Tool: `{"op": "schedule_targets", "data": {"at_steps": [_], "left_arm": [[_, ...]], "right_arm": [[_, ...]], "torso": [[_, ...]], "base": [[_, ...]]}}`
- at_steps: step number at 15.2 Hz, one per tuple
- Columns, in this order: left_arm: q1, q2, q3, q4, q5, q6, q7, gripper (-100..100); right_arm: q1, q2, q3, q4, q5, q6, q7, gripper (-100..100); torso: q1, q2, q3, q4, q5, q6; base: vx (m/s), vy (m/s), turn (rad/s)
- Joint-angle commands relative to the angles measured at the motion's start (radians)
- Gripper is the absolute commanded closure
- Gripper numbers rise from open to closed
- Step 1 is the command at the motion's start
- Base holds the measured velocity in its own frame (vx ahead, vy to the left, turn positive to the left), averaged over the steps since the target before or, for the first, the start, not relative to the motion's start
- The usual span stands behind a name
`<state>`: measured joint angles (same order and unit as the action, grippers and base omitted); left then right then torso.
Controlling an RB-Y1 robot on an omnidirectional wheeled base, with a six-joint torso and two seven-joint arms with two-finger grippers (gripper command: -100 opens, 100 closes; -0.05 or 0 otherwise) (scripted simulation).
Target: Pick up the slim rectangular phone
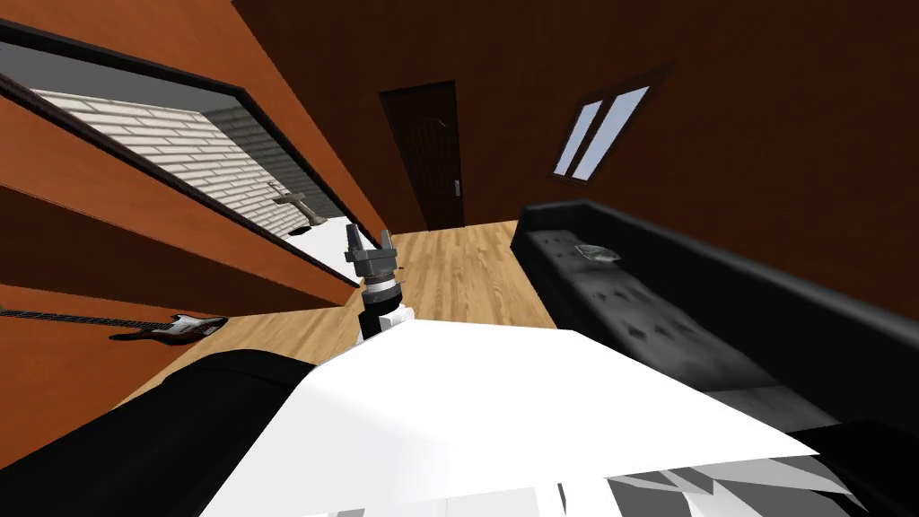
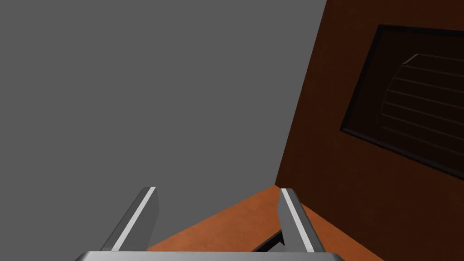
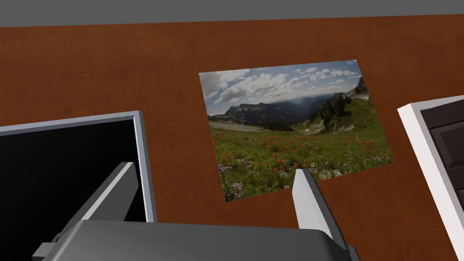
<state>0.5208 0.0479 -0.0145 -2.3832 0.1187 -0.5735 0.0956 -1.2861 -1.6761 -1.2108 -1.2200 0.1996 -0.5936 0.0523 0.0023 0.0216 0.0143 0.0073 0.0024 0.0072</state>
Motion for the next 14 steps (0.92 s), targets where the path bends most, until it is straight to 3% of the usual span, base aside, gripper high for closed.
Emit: {"op": "schedule_targets", "data": {"at_steps": [1, 3, 5, 6, 8, 10, 11, 12, 14], "left_arm": [[0.0, 0.0, 0.0, 0.0, 0.0, 0.0, 0.0, 0], [0.0, 0.0, 0.0, 0.0, 0.0, 0.0, 0.0, 0], [0.0, 0.0, 0.0, 0.0, 0.0, 0.0, 0.0, 0], [0.0, 0.0, 0.0, 0.0, 0.0, 0.0, 0.0, 0], [0.0, 0.0, 0.0, 0.0, 0.0, 0.0, 0.0, 0], [0.0, 0.0, 0.0, 0.0, 0.0, 0.0, 0.0, 0], [0.0, 0.0, 0.0, 0.0, 0.0, 0.0, 0.0, 0], [0.0, 0.0, 0.0, 0.0, 0.0, 0.0, 0.0, 0], [0.0, 0.0, 0.0, 0.0, 0.0, 0.0, 0.0, 0]], "right_arm": [[-0.05, -0.05, -0.05, 0.05, 0.001, -0.006, 0.016, -100], [-0.104, -0.073, -0.059, 0.06, 0.001, -0.006, 0.016, -100], [-0.105, -0.073, -0.059, 0.06, 0.001, -0.006, 0.016, -100], [-0.144, -0.12, -0.116, 0.102, 0.011, -0.009, 0.019, -100], [-0.181, -0.134, -0.124, 0.107, 0.011, -0.009, 0.019, -100], [-0.188, -0.134, -0.124, 0.107, 0.011, -0.009, 0.019, -100], [-0.231, -0.186, -0.171, 0.153, 0.02, -0.012, 0.022, -100], [-0.249, -0.194, -0.188, 0.153, 0.02, -0.012, 0.022, -100], [-0.269, -0.194, -0.188, 0.153, 0.02, -0.012, 0.022, -100]], "torso": [[0.0, 0.0, 0.0, 0.0, 0.0, 0.0], [-0.001, 0.001, 0.001, 0.001, 0.0, 0.001], [0.0, 0.001, 0.001, 0.0, 0.0, 0.0], [0.002, 0.0, 0.0, 0.0, 0.001, -0.001], [0.001, 0.0, 0.0, 0.0, 0.001, 0.0], [0.002, 0.001, 0.001, 0.0, 0.001, 0.0], [0.003, 0.001, 0.0, 0.0, 0.001, -0.001], [0.003, 0.001, 0.0, 0.0, 0.001, 0.0], [0.002, 0.001, 0.001, 0.0, 0.001, 0.0]], "base": [[-0.014, -0.061, -0.488], [-0.018, -0.078, -0.524], [0.0, -0.027, -0.457], [0.005, -0.043, -0.463], [0.0, -0.06, -0.486], [-0.002, -0.03, -0.435], [0.002, -0.044, -0.445], [0.006, -0.066, -0.507], [0.006, -0.05, -0.517]]}}
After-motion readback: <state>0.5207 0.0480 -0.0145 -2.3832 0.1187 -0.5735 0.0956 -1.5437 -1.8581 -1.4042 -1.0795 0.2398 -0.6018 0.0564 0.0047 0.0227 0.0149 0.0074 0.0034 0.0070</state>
